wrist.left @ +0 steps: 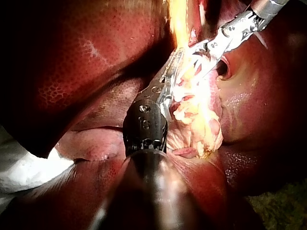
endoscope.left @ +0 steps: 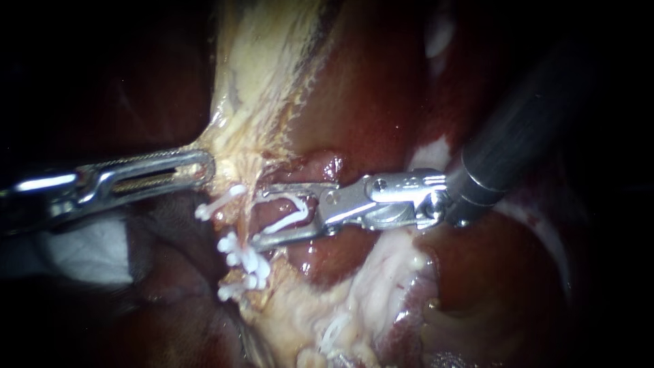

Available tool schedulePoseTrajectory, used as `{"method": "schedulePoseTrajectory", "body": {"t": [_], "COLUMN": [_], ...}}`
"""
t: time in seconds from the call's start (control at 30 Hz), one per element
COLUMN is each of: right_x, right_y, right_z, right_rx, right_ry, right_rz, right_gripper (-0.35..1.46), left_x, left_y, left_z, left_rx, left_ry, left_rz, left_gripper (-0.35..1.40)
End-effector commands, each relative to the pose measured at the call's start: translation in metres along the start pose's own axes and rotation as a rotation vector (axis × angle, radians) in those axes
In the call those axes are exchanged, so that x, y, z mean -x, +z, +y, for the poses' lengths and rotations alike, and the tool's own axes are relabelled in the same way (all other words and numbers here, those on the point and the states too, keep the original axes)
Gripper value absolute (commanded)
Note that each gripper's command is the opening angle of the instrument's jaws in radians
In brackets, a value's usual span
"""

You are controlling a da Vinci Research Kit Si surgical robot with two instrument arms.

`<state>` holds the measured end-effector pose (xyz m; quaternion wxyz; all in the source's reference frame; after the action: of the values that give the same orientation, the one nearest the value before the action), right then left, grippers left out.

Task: Clipping third clip right tube

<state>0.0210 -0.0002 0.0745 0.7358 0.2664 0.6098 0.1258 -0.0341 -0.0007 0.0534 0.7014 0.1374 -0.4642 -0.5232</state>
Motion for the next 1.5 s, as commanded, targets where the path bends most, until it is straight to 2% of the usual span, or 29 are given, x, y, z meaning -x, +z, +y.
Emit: {"method": "schedulePoseTrajectory", "body": {"t": [0.03,0.43,0.6,0.77,1.0,1.13,1.5], "right_x": [0.0,-0.0001,-0.0003,-0.0013,-0.0039,-0.0049,-0.0048], "right_y": [0.0,0.0,-0.0006,-0.0026,-0.0069,-0.0081,-0.0073], "right_z": [0.0,-0.0001,-0.0005,-0.0008,-0.0013,-0.0015,-0.0017], "right_rx": [0.0,-0.001,-0.006,-0.016,-0.012,-0.016,-0.016], "right_ry": [0.0,0.0,0.0,0.007,0.024,0.031,0.046], "right_rz": [0.0,0.0,0.003,0.016,0.039,0.056,0.057], "right_gripper": [0.46,0.46,0.48,0.48,0.49,0.49,0.49], "left_x": [0.0,0.0,0.0,-0.0001,-0.0001,-0.0001,0.0001], "left_y": [0.0,0.0,0.0,0.0001,0.0001,0.0002,0.0], "left_z": [0.0,0.0,0.0001,0.0004,0.0009,0.0011,0.0014], "left_rx": [0.0,0.0,-0.001,-0.002,-0.004,-0.001,0.0], "left_ry": [0.0,0.0,0.0,0.0,0.001,0.001,0.0], "left_rz": [0.0,0.0,0.0,0.001,0.001,0.001,0.001], "left_gripper": [-0.35,-0.35,-0.35,-0.35,-0.35,-0.35,-0.35]}}
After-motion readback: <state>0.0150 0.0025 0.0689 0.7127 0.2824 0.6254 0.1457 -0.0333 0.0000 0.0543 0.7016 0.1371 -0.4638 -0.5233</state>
